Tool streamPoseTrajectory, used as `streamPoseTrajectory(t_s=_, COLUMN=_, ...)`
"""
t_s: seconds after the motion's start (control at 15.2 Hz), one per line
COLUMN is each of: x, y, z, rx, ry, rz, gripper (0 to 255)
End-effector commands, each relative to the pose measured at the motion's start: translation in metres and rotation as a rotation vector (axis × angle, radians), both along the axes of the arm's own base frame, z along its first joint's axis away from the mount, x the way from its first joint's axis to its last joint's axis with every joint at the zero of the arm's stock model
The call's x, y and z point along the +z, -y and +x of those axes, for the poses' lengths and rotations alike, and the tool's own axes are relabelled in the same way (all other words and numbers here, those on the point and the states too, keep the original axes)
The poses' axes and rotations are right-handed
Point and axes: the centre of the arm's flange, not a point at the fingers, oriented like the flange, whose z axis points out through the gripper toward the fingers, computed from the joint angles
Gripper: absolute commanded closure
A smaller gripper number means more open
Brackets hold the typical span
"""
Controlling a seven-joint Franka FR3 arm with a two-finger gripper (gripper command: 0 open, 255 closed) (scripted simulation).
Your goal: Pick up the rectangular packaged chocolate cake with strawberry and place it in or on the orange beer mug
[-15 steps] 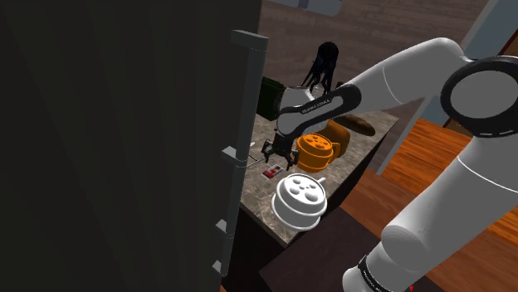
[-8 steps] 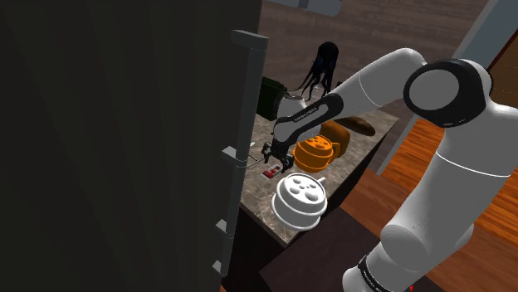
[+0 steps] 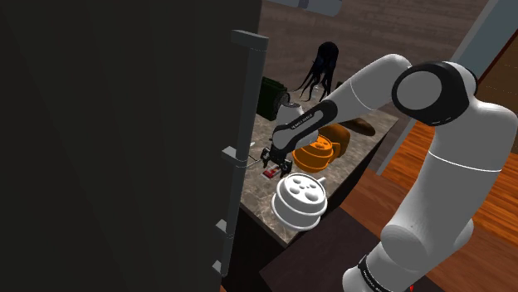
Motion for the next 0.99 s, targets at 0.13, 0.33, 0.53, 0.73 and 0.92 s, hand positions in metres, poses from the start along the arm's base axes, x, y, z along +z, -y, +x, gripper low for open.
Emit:
streamPoseTrajectory(t_s=0.13, x=-0.0005, y=-0.0001, z=0.0, rx=0.0, ry=0.0, rz=0.0, gripper=0)
streamPoseTrajectory(t_s=0.33, x=-0.0004, y=-0.0001, z=0.0, rx=0.0, ry=0.0, rz=0.0, gripper=255)
streamPoseTrajectory(t_s=0.53, x=0.0, y=0.0, z=0.0003, rx=0.0, ry=0.0, rz=0.0, gripper=255)
streamPoseTrajectory(t_s=0.73, x=0.0003, y=0.0001, z=-0.0003, rx=0.0, ry=0.0, rz=0.0, gripper=255)
streamPoseTrajectory(t_s=0.92, x=0.0048, y=-0.0001, z=0.0, rx=0.0, ry=0.0, rz=0.0, gripper=255)
